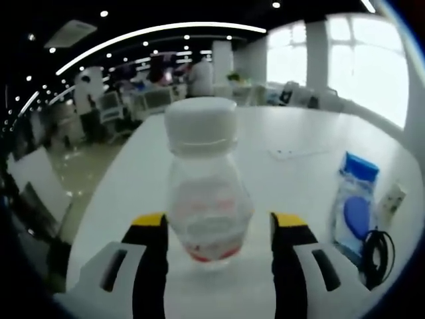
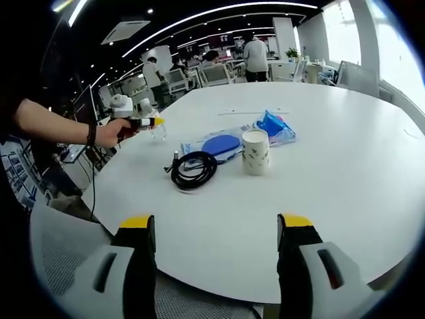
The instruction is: Arrange the tabletop items into an orderly group along one side of the table until the central work area is clear of visible clutter.
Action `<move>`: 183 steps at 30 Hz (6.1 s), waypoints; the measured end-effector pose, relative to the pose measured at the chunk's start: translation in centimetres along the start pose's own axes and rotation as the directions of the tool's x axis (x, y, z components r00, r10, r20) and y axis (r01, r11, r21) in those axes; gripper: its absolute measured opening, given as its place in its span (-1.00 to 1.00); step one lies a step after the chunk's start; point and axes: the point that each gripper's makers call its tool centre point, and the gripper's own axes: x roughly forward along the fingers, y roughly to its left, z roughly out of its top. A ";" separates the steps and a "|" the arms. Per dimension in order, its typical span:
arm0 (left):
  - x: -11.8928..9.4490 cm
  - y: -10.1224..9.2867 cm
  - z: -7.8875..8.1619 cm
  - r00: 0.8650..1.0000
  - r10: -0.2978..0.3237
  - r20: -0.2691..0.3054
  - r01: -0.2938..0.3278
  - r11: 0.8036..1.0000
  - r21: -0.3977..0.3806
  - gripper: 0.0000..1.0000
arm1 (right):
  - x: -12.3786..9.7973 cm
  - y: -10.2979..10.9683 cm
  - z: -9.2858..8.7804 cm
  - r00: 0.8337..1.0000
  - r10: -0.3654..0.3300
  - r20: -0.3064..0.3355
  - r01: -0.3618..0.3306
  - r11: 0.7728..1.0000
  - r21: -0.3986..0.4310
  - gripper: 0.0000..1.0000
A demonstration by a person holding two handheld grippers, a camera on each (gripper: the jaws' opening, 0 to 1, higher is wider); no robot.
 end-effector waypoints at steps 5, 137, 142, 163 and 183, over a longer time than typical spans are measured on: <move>-0.2 0.1 0.0 1.000 0.020 0.007 -0.020 1.000 -0.018 0.15 | -0.1 -0.1 0.0 1.000 -0.001 0.003 0.001 1.000 0.002 0.49; -17.8 -12.0 -9.5 0.979 -0.195 -0.055 0.183 0.967 -0.176 0.53 | 3.4 -0.8 0.5 0.990 0.083 -0.117 -0.094 0.991 -0.092 0.35; -17.9 -12.1 -9.4 0.978 -0.201 -0.051 0.189 0.966 -0.178 0.51 | 4.7 -2.3 1.7 0.992 0.049 -0.114 -0.062 0.991 -0.116 0.36; -18.4 -11.7 -9.5 0.980 -0.190 -0.054 0.177 0.968 -0.178 0.50 | 12.3 -5.6 6.8 0.997 0.004 -0.080 -0.017 0.987 -0.159 0.36; -18.3 -11.5 -9.8 0.980 -0.188 -0.063 0.174 0.968 -0.183 0.47 | 16.4 -7.2 8.2 0.995 -0.011 -0.097 -0.010 0.977 -0.214 0.13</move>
